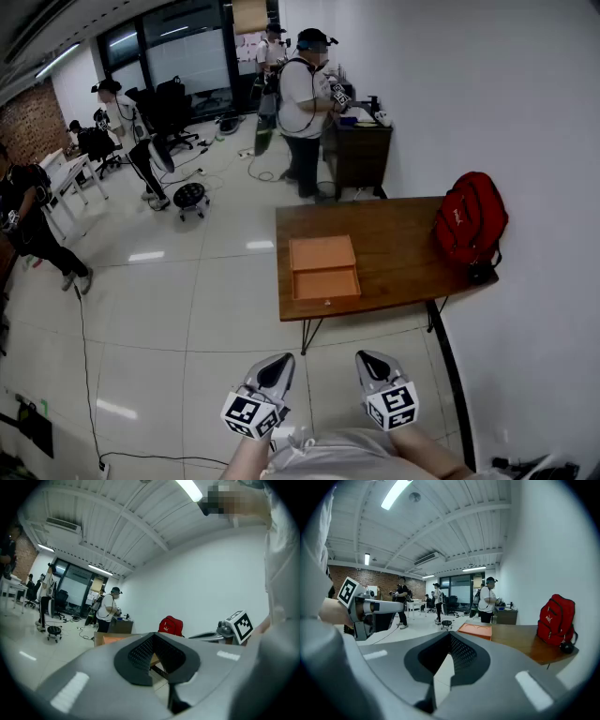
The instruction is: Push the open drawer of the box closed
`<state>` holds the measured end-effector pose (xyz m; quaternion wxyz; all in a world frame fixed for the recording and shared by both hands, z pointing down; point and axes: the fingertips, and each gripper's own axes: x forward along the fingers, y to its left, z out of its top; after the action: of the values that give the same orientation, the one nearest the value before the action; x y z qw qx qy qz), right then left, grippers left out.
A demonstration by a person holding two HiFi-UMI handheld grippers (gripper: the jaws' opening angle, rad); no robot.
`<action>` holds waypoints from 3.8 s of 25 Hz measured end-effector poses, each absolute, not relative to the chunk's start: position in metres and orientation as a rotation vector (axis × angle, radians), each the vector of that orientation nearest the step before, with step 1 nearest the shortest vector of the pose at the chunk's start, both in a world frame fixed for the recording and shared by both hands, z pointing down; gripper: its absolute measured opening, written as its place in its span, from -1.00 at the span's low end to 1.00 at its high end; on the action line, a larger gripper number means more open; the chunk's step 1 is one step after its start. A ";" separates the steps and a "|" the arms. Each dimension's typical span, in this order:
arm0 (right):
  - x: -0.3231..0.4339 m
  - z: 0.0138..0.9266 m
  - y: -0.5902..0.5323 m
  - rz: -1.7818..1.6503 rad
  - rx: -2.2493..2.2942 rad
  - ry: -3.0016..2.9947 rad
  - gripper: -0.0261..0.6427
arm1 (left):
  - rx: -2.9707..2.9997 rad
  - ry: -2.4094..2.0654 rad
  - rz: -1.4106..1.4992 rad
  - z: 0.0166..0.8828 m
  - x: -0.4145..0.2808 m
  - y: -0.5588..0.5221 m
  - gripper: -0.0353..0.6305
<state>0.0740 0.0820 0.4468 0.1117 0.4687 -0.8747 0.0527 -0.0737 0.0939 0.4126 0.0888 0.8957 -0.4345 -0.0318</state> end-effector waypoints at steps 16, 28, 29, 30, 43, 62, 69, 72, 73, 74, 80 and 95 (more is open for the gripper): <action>0.066 0.472 0.075 0.218 1.401 -2.518 -0.90 | 2.670 -1.315 -0.040 0.423 -0.103 0.075 -0.88; 0.081 0.501 -0.023 0.255 1.346 -2.512 -0.91 | 2.626 -1.294 0.026 0.459 -0.074 -0.003 -0.88; 0.082 0.505 -0.032 0.260 1.340 -2.506 -0.91 | 2.617 -1.292 0.030 0.463 -0.073 -0.010 -0.88; 0.083 0.511 -0.038 0.269 1.331 -2.497 -0.90 | 2.607 -1.288 0.038 0.469 -0.073 -0.016 -0.88; 0.085 0.609 -0.101 0.503 1.197 -2.360 -0.91 | 2.415 -1.225 0.186 0.569 -0.050 -0.087 -0.88; 0.098 0.662 -0.173 0.712 1.232 -2.252 -0.91 | 2.287 -1.140 0.331 0.643 -0.030 -0.153 -0.88; 0.093 0.664 -0.193 0.784 1.232 -2.223 -0.90 | 2.244 -1.148 0.307 0.641 -0.032 -0.179 -0.88; 0.090 0.664 -0.207 0.779 1.233 -2.227 -0.90 | 2.243 -1.162 0.302 0.639 -0.034 -0.194 -0.88; 0.090 0.664 -0.212 0.773 1.233 -2.225 -0.91 | 2.241 -1.166 0.296 0.639 -0.033 -0.199 -0.88; 0.090 0.665 -0.218 0.766 1.232 -2.221 -0.91 | 2.238 -1.169 0.290 0.638 -0.033 -0.203 -0.88; 0.090 0.668 -0.244 0.744 1.219 -2.194 -0.91 | 2.217 -1.176 0.302 0.639 -0.031 -0.231 -0.88; 0.090 0.655 -0.270 0.726 1.199 -2.220 -0.91 | 2.224 -1.230 0.225 0.621 -0.036 -0.258 -0.88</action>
<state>0.0900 -0.2701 0.6555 0.2553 0.4415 -0.8176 0.2674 -0.0359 -0.2584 0.6209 0.2910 0.8339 -0.4613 0.0844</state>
